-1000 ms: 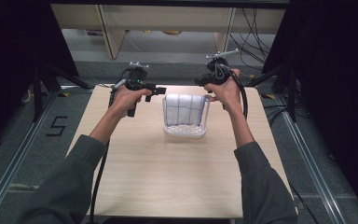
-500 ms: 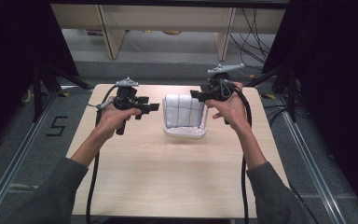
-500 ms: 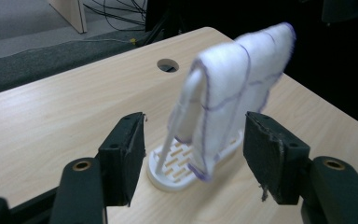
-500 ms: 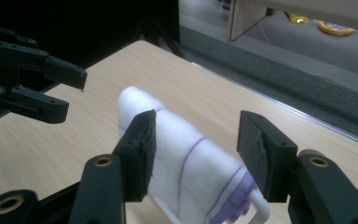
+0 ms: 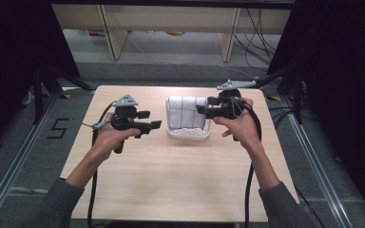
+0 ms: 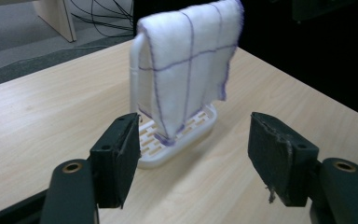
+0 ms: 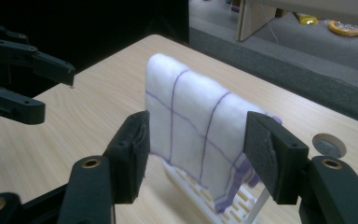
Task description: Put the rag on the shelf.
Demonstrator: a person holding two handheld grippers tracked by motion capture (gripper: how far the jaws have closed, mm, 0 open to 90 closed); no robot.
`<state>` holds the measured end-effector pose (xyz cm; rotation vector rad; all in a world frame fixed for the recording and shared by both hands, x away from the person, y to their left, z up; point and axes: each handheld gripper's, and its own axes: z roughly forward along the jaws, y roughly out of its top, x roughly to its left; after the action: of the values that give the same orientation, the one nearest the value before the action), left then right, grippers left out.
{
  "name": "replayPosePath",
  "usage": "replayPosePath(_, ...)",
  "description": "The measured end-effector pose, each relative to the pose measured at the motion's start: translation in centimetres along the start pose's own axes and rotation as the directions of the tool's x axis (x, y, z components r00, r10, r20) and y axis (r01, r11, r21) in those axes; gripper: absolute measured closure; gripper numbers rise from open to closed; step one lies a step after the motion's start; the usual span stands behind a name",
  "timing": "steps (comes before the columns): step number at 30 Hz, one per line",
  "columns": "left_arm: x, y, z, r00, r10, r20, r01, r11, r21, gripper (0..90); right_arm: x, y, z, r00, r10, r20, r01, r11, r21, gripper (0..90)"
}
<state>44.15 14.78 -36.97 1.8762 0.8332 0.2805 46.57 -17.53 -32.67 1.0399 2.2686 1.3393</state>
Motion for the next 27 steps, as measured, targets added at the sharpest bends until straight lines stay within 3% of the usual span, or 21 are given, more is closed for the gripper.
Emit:
replayPosePath(12, -1.2, -1.7, -1.5, 0.9998, 0.012, 0.016, -0.011, 0.9999, -0.004, 31.4, 0.4, -2.8, -1.6, 0.9998, 0.009, 0.020, -0.009, 1.000, -0.002, 39.8)
replayPosePath(19, -1.7, -3.1, -1.8, 0.9991, 0.009, 0.042, -0.009, 0.9999, 0.005, 28.8, 0.8, -4.0, -2.0, 0.9996, 0.028, 0.009, -0.028, 1.000, 0.007, 38.8)
replayPosePath(20, -1.8, -3.2, -1.8, 0.9986, 0.013, 0.052, -0.013, 0.9998, 0.012, 28.8, 0.7, -4.2, -1.8, 1.0000, 0.008, -0.002, -0.008, 1.000, -0.010, 38.6)
replayPosePath(21, -2.1, -3.5, -1.9, 0.9980, 0.020, 0.060, -0.021, 0.9997, 0.012, 27.7, 1.0, -4.6, -2.0, 0.9995, 0.030, -0.010, -0.030, 1.000, 0.010, 38.2)
replayPosePath(23, -2.2, -3.6, -1.9, 0.9980, 0.022, 0.059, -0.023, 0.9997, 0.013, 27.4, 1.1, -4.9, -1.9, 0.9998, 0.014, -0.017, -0.014, 1.000, -0.003, 37.9)
replayPosePath(27, -2.7, -4.2, -1.9, 0.9978, 0.031, 0.059, -0.032, 0.9995, 0.008, 27.1, 1.5, -5.2, -2.0, 0.9994, 0.032, -0.014, -0.032, 0.999, 0.005, 37.5)
